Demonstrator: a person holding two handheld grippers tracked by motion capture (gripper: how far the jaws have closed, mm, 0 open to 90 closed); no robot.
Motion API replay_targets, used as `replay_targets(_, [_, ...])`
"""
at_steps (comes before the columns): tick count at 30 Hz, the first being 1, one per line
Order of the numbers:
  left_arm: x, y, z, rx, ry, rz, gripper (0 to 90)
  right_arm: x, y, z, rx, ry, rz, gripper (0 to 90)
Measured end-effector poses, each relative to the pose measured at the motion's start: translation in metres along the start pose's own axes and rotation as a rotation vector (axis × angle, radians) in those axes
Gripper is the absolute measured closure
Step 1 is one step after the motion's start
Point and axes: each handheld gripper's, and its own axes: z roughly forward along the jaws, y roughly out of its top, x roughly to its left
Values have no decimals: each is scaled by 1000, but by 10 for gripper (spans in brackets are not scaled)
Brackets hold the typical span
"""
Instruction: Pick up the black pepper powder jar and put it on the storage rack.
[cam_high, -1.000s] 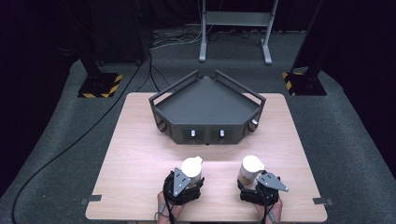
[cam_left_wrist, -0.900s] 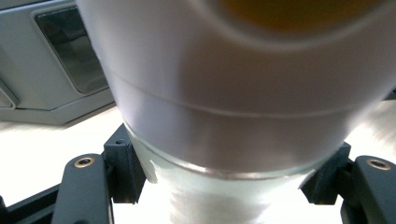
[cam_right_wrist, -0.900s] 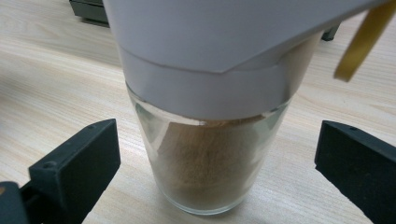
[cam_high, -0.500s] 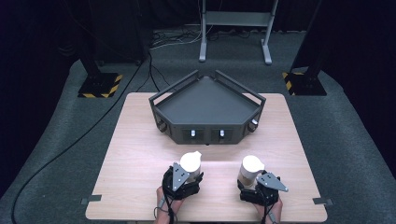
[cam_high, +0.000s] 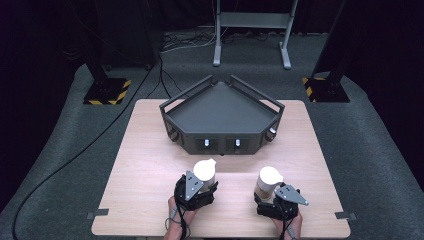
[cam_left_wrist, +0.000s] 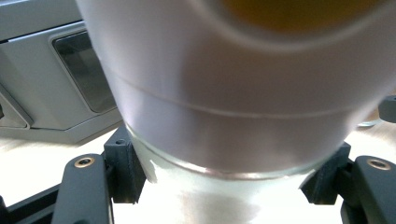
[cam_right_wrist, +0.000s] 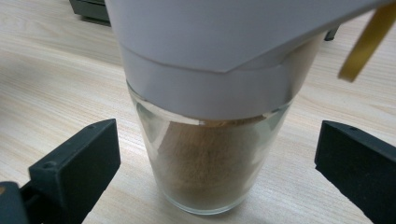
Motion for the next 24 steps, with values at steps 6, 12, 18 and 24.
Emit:
replay_targets(6, [4,3,2,-1,4,-1,304,0,0,0,2,0,-1,0])
replay_targets(12, [7,5,2,-4,7,-3,304,0,0,0,1,1,-1,0])
replay_targets(18, [11,9,3,-3,18,6,304,0,0,0,1,1,0,0])
replay_targets(24, [14,12,4,-5,25,9,304,0,0,0,1,0,-1,0])
